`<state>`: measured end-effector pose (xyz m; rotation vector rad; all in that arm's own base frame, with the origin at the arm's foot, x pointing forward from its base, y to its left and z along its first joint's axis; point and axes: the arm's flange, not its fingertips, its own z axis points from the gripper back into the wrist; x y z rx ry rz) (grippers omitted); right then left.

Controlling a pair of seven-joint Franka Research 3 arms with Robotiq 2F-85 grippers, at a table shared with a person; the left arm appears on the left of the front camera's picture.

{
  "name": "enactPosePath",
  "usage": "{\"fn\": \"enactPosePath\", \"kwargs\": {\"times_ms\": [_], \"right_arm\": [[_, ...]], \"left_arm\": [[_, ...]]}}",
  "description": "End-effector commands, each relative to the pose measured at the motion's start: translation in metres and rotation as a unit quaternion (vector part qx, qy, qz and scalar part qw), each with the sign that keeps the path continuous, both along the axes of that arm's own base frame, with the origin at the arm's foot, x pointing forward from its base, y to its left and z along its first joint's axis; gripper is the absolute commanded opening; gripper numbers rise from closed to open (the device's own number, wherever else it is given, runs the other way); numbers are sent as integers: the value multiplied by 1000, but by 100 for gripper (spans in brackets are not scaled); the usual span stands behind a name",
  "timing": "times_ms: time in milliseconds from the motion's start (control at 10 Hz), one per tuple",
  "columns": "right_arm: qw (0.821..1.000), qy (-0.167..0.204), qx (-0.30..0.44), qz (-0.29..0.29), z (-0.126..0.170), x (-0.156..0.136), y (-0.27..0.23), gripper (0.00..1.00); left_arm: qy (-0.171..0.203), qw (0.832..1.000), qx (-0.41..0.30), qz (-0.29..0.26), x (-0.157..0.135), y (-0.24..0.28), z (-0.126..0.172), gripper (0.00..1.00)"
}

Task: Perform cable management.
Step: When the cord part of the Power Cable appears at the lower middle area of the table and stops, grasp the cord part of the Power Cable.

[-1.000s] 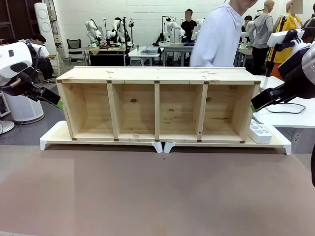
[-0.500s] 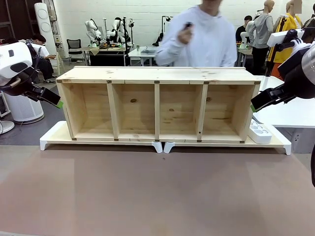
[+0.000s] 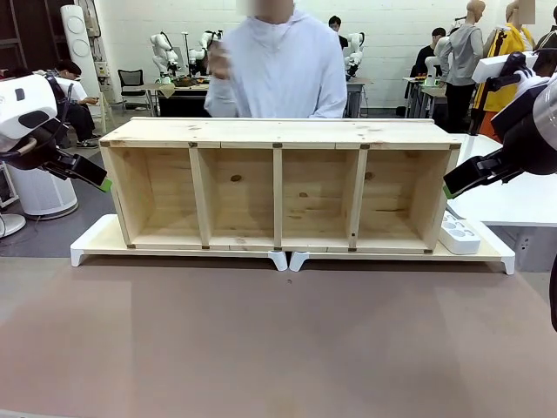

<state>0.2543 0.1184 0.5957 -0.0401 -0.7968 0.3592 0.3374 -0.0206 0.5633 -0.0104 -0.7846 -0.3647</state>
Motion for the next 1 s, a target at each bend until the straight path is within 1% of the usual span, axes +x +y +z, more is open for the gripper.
{"fn": "enactPosePath", "kwargs": {"times_ms": [0,900], "right_arm": [[1000,-2,-3,0,1,0,-1,100],[1000,-2,-3,0,1,0,-1,100]], "left_arm": [[4,1000,-5,7,1,-1,-1,100],[4,1000,-5,7,1,-1,-1,100]]}}
